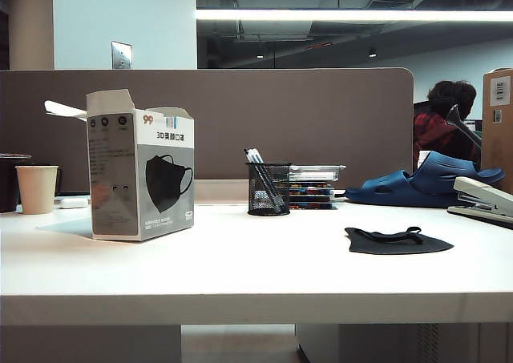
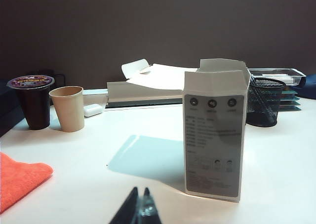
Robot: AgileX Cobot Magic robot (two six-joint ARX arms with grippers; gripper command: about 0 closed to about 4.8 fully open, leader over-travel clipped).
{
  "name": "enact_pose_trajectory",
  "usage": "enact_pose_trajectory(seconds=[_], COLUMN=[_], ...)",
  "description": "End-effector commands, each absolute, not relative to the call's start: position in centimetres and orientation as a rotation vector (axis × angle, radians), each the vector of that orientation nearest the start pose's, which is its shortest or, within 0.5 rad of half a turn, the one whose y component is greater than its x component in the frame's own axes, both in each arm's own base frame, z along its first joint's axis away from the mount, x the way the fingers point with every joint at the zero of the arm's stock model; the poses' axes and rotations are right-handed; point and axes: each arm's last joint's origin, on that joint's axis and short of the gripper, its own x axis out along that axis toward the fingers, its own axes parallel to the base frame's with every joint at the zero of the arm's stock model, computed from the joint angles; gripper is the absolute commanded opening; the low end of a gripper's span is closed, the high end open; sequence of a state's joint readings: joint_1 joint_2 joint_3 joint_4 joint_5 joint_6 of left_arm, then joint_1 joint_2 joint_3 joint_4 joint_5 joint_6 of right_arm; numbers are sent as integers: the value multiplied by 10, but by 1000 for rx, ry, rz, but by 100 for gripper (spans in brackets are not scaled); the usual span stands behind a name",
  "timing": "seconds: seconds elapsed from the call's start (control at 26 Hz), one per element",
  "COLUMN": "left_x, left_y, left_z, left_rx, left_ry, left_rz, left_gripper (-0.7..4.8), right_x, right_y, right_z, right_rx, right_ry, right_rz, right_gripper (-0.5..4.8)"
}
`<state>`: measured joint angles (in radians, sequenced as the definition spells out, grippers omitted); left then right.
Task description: Put the mask into the mask box.
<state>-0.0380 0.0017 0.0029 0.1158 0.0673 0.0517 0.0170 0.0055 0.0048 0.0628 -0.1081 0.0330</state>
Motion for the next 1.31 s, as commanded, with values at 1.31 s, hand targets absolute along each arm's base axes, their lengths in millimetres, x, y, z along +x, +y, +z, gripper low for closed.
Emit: enact_pose_trajectory(seconds=[1.31], left_x=[93], left_y=[-14], left_z=[304], left_rx=[67], left_ry=[-76], left_rz=[-421], left_gripper=[-4], right_x=[85], right_y=[8], right_z=[351], right_rx=[109], right_ry=[357], right_rz=[210], right_gripper=[-8])
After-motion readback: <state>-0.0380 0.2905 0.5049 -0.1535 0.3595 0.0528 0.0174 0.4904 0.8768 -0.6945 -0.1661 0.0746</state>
